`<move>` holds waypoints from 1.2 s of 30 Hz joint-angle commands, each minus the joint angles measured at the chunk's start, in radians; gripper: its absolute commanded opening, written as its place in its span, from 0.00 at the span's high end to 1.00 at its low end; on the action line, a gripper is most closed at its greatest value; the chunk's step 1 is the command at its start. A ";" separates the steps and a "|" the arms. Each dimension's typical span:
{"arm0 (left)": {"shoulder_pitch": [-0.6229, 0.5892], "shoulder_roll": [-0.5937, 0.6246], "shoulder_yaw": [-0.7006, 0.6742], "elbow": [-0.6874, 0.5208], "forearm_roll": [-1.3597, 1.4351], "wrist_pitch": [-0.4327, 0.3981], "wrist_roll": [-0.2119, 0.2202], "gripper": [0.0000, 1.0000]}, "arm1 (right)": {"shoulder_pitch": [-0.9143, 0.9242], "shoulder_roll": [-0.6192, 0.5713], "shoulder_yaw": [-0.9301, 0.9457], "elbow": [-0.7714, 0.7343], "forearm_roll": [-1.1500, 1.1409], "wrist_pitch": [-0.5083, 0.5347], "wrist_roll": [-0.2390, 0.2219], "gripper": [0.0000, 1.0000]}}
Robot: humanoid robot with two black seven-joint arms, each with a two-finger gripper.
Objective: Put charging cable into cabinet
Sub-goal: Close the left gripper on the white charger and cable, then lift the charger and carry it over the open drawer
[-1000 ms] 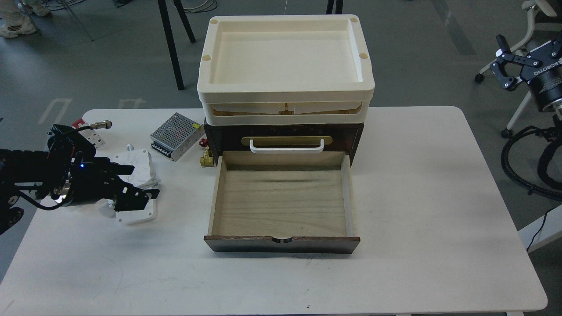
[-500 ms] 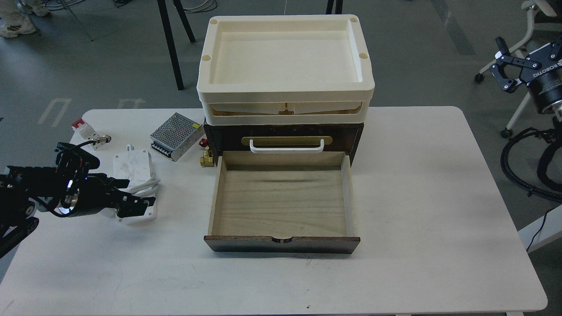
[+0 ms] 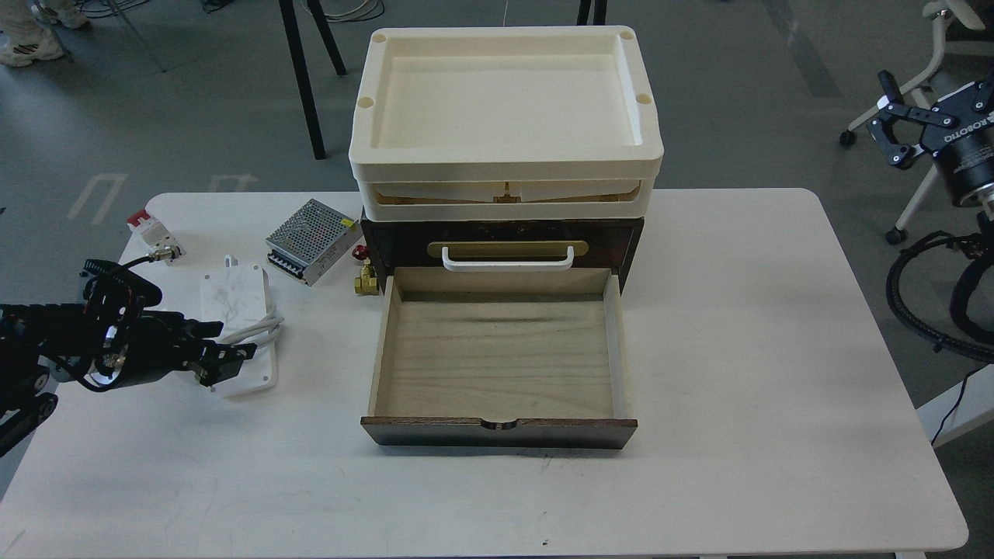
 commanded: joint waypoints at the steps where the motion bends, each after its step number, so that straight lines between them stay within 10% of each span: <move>1: -0.001 -0.004 0.010 0.000 0.000 0.006 0.000 0.43 | -0.011 0.000 0.003 0.000 0.000 0.000 0.000 0.00; 16: -0.002 -0.046 0.018 0.075 0.000 0.061 0.000 0.46 | -0.019 -0.008 0.011 0.000 0.000 0.000 0.000 0.00; 23: -0.024 -0.045 0.018 0.084 0.000 0.077 0.000 0.90 | -0.025 -0.008 0.012 0.002 0.001 0.000 0.000 0.00; 36: -0.048 -0.045 0.015 0.080 0.000 0.118 0.000 1.00 | -0.052 -0.021 0.032 0.019 0.000 0.000 0.000 0.00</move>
